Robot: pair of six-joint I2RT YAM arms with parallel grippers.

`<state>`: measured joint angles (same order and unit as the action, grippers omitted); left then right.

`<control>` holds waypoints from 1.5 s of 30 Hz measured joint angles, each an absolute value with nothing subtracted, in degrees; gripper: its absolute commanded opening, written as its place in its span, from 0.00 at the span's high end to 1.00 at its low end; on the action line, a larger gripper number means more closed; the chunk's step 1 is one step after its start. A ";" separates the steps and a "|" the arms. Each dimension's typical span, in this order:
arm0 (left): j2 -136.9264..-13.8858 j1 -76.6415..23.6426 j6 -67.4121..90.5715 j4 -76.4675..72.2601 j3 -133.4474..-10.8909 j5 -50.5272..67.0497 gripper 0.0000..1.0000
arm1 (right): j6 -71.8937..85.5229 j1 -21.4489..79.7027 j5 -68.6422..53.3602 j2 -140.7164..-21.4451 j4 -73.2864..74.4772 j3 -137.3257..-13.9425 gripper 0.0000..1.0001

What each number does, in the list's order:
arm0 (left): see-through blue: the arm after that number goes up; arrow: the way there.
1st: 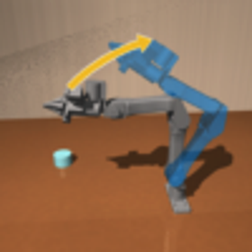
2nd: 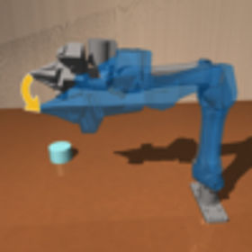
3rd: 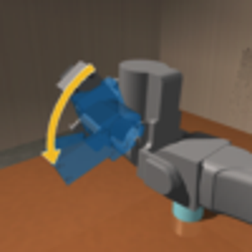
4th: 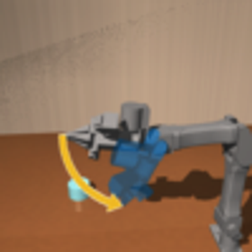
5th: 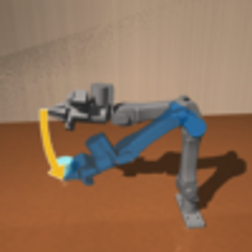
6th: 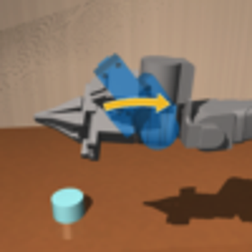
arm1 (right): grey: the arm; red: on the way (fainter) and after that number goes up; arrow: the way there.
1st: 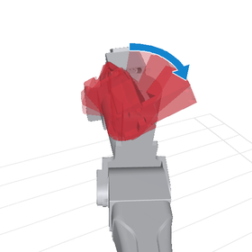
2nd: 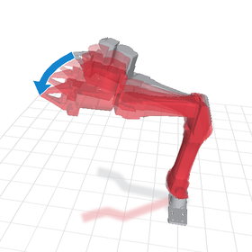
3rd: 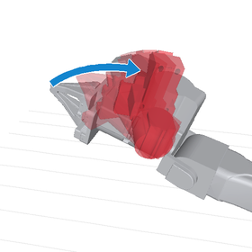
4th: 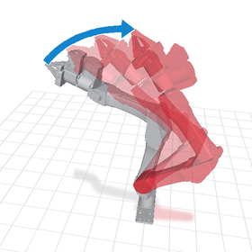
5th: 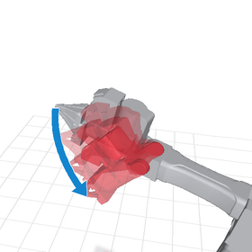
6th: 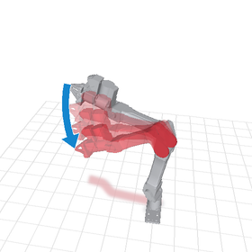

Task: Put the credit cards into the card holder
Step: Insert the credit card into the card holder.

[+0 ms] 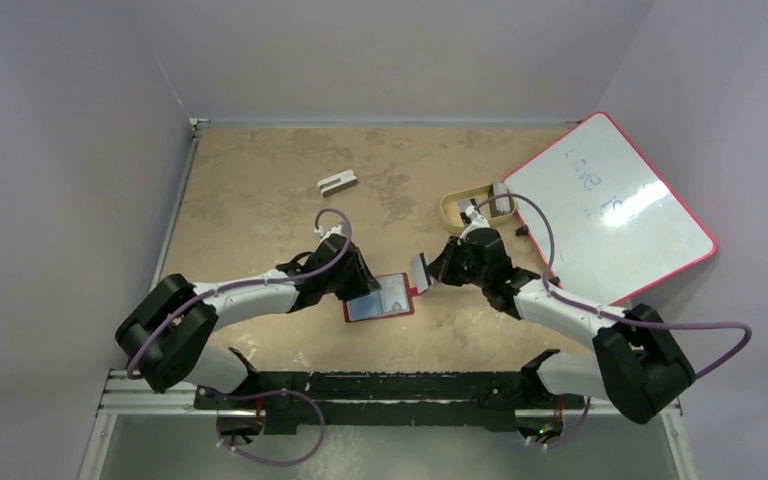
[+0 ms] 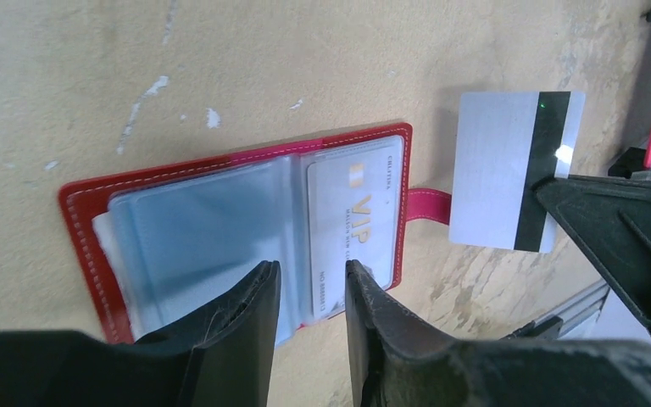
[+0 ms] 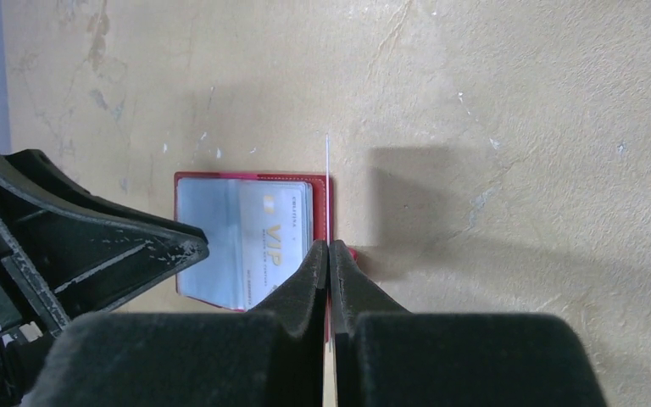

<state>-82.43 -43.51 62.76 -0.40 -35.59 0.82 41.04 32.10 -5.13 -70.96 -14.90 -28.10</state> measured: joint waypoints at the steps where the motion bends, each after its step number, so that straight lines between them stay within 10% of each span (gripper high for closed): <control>1: -81.87 -43.48 62.46 0.56 -35.77 0.32 0.67 | 40.91 32.10 -4.99 -70.98 -14.72 -28.32 1.00; 45: -72.31 -34.87 62.04 7.51 -25.91 2.61 0.91 | 50.54 41.25 -12.01 -86.41 -34.02 -27.64 1.00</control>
